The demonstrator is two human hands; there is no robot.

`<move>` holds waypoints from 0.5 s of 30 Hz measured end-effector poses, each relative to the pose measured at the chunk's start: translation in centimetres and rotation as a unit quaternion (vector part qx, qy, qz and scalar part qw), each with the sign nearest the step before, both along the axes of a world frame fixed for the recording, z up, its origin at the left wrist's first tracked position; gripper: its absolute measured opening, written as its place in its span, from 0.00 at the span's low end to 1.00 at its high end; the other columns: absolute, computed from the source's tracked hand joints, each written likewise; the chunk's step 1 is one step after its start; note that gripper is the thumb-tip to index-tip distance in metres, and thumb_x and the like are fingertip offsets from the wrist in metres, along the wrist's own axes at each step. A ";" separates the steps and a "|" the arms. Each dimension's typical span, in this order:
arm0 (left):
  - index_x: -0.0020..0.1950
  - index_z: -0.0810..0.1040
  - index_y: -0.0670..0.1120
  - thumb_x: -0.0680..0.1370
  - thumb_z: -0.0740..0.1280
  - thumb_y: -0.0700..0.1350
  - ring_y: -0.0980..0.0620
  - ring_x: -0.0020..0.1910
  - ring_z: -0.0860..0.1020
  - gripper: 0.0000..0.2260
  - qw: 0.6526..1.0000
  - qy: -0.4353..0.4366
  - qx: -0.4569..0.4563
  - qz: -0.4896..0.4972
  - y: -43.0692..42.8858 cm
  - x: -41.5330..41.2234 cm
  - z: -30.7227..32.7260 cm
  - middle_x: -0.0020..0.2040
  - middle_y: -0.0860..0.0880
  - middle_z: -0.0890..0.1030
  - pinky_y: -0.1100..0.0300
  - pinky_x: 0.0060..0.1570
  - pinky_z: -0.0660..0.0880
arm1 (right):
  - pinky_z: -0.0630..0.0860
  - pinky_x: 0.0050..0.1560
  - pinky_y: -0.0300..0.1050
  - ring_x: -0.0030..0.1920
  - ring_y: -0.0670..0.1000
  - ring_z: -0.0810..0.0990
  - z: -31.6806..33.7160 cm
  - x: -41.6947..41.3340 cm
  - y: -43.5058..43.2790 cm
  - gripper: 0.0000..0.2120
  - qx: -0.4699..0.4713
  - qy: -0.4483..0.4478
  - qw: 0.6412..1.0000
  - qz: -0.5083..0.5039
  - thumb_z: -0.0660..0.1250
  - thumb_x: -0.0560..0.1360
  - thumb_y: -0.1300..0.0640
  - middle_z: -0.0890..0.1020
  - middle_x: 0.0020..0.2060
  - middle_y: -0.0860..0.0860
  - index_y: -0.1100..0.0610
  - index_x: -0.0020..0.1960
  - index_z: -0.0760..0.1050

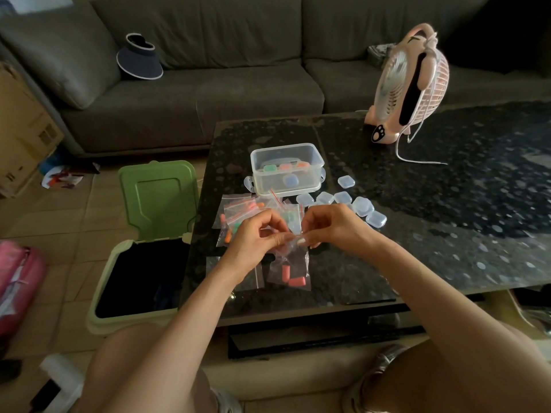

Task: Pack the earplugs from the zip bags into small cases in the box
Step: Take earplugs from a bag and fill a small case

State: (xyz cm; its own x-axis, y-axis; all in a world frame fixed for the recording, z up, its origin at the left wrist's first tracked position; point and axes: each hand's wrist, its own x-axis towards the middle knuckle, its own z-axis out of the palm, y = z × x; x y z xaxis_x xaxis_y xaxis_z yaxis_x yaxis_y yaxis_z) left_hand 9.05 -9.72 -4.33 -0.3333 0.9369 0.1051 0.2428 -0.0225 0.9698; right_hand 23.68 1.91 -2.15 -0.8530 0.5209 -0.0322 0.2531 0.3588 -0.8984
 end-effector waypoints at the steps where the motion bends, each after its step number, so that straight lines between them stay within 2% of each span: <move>1: 0.43 0.76 0.39 0.69 0.72 0.39 0.50 0.39 0.79 0.07 1.000 0.004 0.003 0.001 0.0 0.0 0.0 0.42 0.43 0.78 0.60 0.37 0.79 | 0.77 0.39 0.36 0.35 0.48 0.80 0.1 0.1 -0.1 0.06 -0.016 0.006 1.000 0.008 0.74 0.68 0.67 0.81 0.35 0.56 0.63 0.40 0.77; 4: 0.41 0.76 0.41 0.71 0.71 0.36 0.51 0.40 0.79 0.04 1.000 0.010 0.003 0.014 0.0 -0.1 -0.1 0.41 0.45 0.79 0.62 0.38 0.79 | 0.79 0.43 0.39 0.38 0.52 0.82 0.2 0.3 -0.2 0.04 -0.055 0.016 0.998 0.022 0.73 0.68 0.69 0.83 0.38 0.60 0.65 0.42 0.79; 7: 0.38 0.77 0.43 0.71 0.71 0.35 0.55 0.40 0.79 0.05 0.999 0.026 0.005 0.030 0.0 -0.1 -0.1 0.41 0.47 0.81 0.65 0.43 0.78 | 0.81 0.44 0.41 0.39 0.53 0.82 -0.1 0.2 0.0 0.06 -0.031 -0.010 0.999 0.010 0.72 0.69 0.70 0.84 0.40 0.62 0.62 0.43 0.82; 13: 0.35 0.77 0.45 0.71 0.71 0.37 0.55 0.44 0.79 0.07 0.999 0.012 0.021 0.024 0.0 -0.5 -0.1 0.40 0.51 0.81 0.70 0.45 0.73 | 0.79 0.42 0.36 0.40 0.48 0.81 -0.4 0.5 0.5 0.10 -0.007 -0.066 0.998 0.017 0.71 0.70 0.69 0.84 0.44 0.61 0.60 0.50 0.83; 15: 0.36 0.76 0.45 0.72 0.71 0.37 0.65 0.44 0.76 0.07 1.000 0.022 0.016 0.007 0.0 -0.4 0.1 0.41 0.50 0.81 0.76 0.44 0.69 | 0.79 0.41 0.35 0.38 0.46 0.81 -0.3 0.5 0.5 0.09 -0.014 -0.069 0.997 0.017 0.71 0.70 0.68 0.84 0.42 0.59 0.60 0.50 0.83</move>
State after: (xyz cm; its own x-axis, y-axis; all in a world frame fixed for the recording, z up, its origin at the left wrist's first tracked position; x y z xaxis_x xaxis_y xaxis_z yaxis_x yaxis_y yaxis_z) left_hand 8.63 -9.72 -4.25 -0.3413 0.9280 0.1494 0.2861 -0.0488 0.9570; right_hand 24.18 2.45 -2.46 -0.8568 0.4887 -0.1646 0.3631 0.3451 -0.8655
